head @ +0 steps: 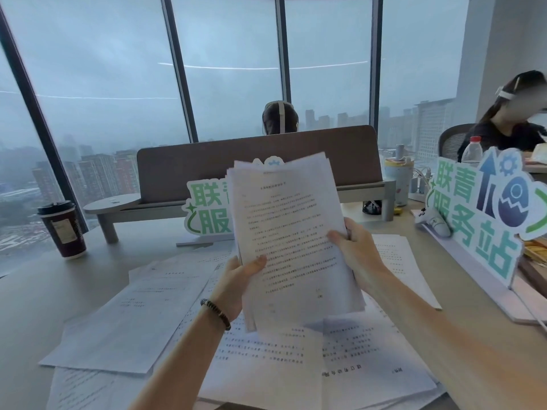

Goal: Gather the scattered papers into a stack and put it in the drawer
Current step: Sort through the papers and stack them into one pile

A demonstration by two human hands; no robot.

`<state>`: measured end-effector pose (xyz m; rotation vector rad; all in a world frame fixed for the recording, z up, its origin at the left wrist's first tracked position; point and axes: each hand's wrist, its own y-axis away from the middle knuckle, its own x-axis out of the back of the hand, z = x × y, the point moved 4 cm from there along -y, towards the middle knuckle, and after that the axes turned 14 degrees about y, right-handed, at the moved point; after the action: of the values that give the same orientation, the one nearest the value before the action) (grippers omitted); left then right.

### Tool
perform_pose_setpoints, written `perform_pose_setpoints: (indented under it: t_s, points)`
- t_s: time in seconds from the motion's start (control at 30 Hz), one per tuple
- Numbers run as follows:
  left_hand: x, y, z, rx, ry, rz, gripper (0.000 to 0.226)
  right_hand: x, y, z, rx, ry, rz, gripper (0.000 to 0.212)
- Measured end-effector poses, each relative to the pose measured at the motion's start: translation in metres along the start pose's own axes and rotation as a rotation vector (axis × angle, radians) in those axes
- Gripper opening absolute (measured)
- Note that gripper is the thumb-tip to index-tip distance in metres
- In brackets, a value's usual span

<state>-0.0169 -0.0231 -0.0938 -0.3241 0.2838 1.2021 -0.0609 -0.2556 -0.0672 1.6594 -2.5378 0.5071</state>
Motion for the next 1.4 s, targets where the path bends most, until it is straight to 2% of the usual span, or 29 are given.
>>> perform_pose_setpoints:
  t_s: [0.17, 0.27, 0.43, 0.53, 0.8, 0.97, 1.0, 1.07, 1.13, 1.2, 1.3, 1.4]
  points:
    - [-0.002, 0.002, 0.012, -0.213, -0.029, 0.099, 0.016, -0.004, 0.012, -0.016, 0.249, 0.090, 0.117, 0.014]
    - [-0.004, 0.005, 0.012, -0.233, 0.007, 0.120, 0.016, -0.008, 0.017, -0.018, 0.312, 0.134, 0.117, 0.020]
    - [-0.001, 0.007, 0.002, -0.202, 0.006, 0.135, 0.028, -0.026, 0.027, 0.006, 0.230, 0.110, 0.020, 0.031]
    - [0.000, 0.007, 0.000, -0.220, -0.034, 0.122, 0.023, -0.034, 0.028, 0.019, 0.147, 0.122, -0.019, 0.036]
    - [0.003, 0.002, -0.002, -0.259, -0.106, 0.157, 0.011, -0.036, 0.020, 0.024, 0.162, 0.202, -0.071, 0.027]
    - [0.012, -0.007, -0.002, -0.176, -0.143, 0.203, 0.009, -0.027, 0.013, 0.022, 0.079, 0.409, -0.208, 0.034]
    - [0.014, -0.009, -0.002, -0.137, -0.141, 0.203, 0.010, -0.022, 0.009, 0.021, 0.069, 0.544, -0.206, 0.037]
    - [0.019, -0.012, -0.003, -0.043, -0.106, 0.193, 0.015, -0.006, 0.000, 0.024, 0.080, 0.971, -0.160, 0.043]
    - [0.026, -0.015, -0.006, 0.045, -0.100, 0.212, 0.017, 0.013, -0.009, 0.036, -0.052, 1.266, -0.099, 0.055]
    - [0.035, -0.017, -0.012, 0.133, -0.155, 0.262, 0.017, 0.025, -0.012, 0.049, -0.211, 1.330, -0.111, 0.059]
    - [0.047, -0.020, -0.024, 0.250, -0.362, 0.328, 0.028, 0.025, -0.012, 0.053, -0.150, 1.375, -0.156, 0.045]
    - [0.050, -0.024, -0.029, 0.272, -0.516, 0.333, 0.036, 0.021, -0.012, 0.048, -0.100, 1.315, -0.173, 0.043]
